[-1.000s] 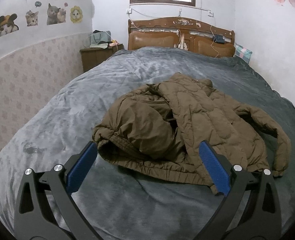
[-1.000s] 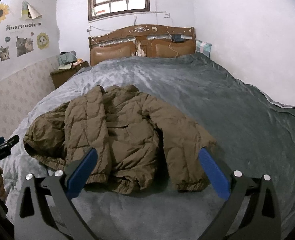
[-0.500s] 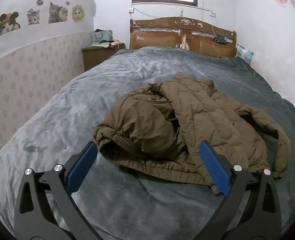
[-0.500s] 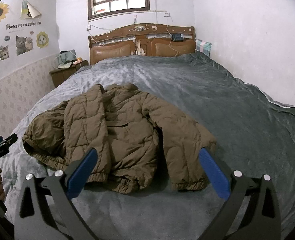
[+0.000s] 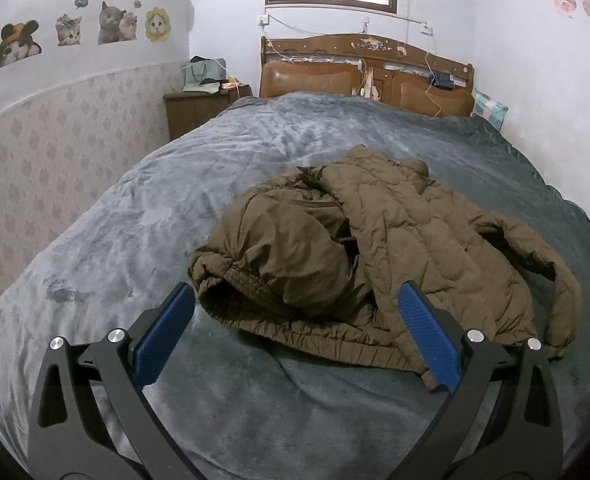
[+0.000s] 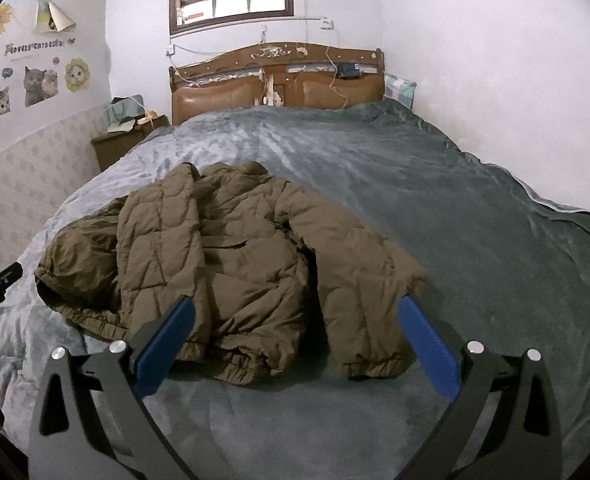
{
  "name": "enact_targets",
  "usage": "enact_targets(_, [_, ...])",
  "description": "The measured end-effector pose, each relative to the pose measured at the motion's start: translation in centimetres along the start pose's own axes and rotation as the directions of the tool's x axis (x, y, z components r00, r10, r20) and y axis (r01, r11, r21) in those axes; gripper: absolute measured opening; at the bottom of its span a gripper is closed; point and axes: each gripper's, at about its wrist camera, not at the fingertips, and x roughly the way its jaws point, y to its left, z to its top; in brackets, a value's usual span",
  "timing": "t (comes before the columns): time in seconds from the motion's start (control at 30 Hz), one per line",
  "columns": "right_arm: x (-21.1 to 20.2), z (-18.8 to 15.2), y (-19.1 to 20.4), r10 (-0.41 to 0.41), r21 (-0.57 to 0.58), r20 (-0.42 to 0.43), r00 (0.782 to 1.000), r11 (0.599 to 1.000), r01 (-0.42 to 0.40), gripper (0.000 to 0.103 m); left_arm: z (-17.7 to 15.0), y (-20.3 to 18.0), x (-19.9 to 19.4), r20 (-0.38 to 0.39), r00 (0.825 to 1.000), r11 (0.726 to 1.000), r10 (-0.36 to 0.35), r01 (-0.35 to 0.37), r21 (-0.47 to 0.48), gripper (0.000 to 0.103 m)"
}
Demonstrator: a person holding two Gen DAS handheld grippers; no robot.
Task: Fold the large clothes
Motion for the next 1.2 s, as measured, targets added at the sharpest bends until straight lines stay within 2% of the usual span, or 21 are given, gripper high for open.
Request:
enact_targets(0.57, [0.8, -0.1, -0.4, -0.063, -0.004, -0.029, 0.998, 0.998, 0.063, 0.101, 0.0, 0.2, 0.1, -0.006, 1.0, 1.0, 0.027, -0.027, 0.002, 0.1])
enact_targets(0.93, [1.1, -0.2, -0.3, -0.048, -0.017, -0.038, 0.998, 0.999, 0.048, 0.101, 0.0, 0.1, 0.2, -0.004, 0.998, 0.998, 0.055, -0.055, 0.02, 0.1])
enact_targets(1.2, [1.8, -0.7, 0.4, -0.035, -0.035, -0.056, 0.998, 0.999, 0.033, 0.101, 0.0, 0.2, 0.3, -0.011, 0.999, 0.999, 0.039, -0.039, 0.013, 0.1])
